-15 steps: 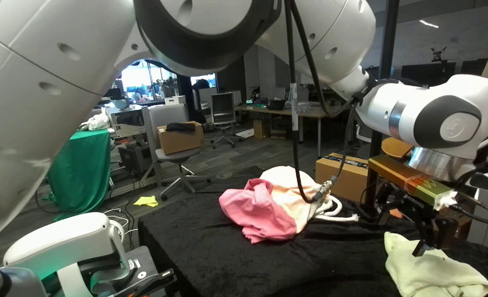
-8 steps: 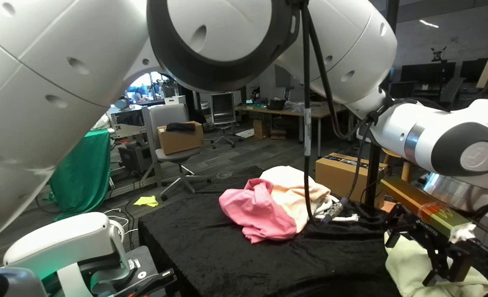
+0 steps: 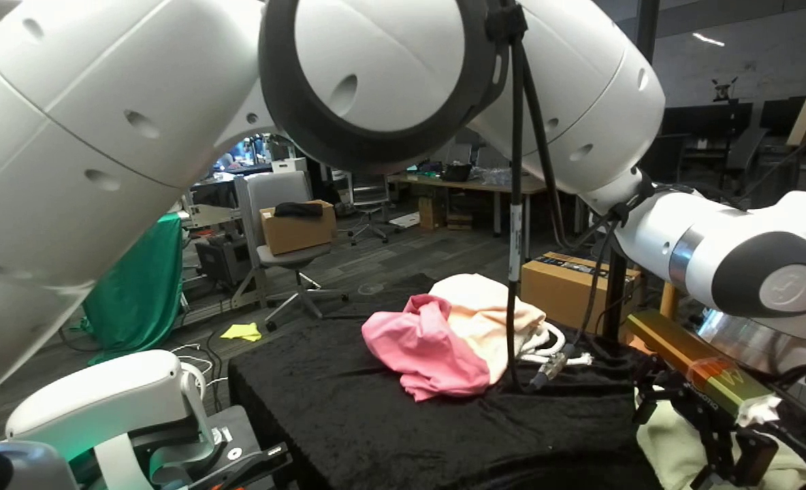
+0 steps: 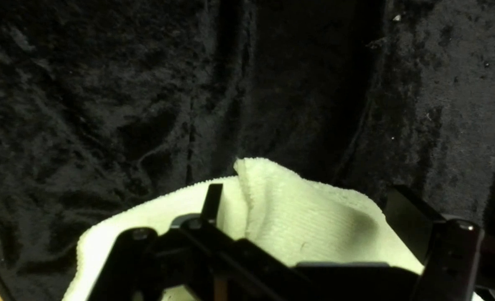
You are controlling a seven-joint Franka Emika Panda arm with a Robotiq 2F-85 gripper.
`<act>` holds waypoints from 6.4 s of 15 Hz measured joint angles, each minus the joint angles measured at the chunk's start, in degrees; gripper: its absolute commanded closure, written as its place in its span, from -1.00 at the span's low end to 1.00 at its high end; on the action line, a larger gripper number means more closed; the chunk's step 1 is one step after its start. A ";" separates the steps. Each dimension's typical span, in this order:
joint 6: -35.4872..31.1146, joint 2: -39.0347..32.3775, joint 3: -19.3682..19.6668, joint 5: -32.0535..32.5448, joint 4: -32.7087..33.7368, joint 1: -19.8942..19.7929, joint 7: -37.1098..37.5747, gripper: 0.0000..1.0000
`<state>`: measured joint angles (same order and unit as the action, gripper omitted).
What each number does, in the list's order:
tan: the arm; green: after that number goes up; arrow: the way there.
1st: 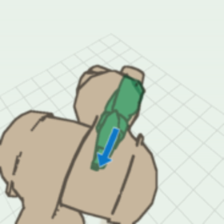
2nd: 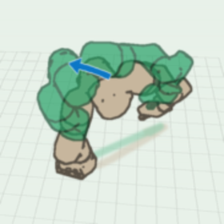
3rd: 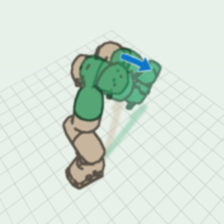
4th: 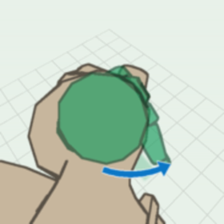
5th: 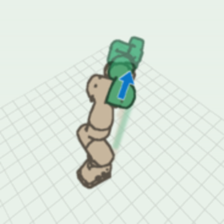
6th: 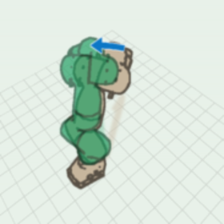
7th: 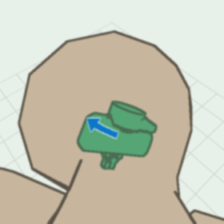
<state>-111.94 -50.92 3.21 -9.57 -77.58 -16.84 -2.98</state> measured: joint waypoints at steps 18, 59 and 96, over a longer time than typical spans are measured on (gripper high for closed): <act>-11.28 -2.90 -0.72 0.01 1.69 1.83 -0.03 -0.01; -21.47 41.97 -11.25 11.41 -41.46 24.85 -3.91 0.32; -6.17 101.35 -11.07 5.87 -75.37 27.27 3.84 -1.00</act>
<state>-118.11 50.43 -7.86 -3.70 -152.95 10.44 0.86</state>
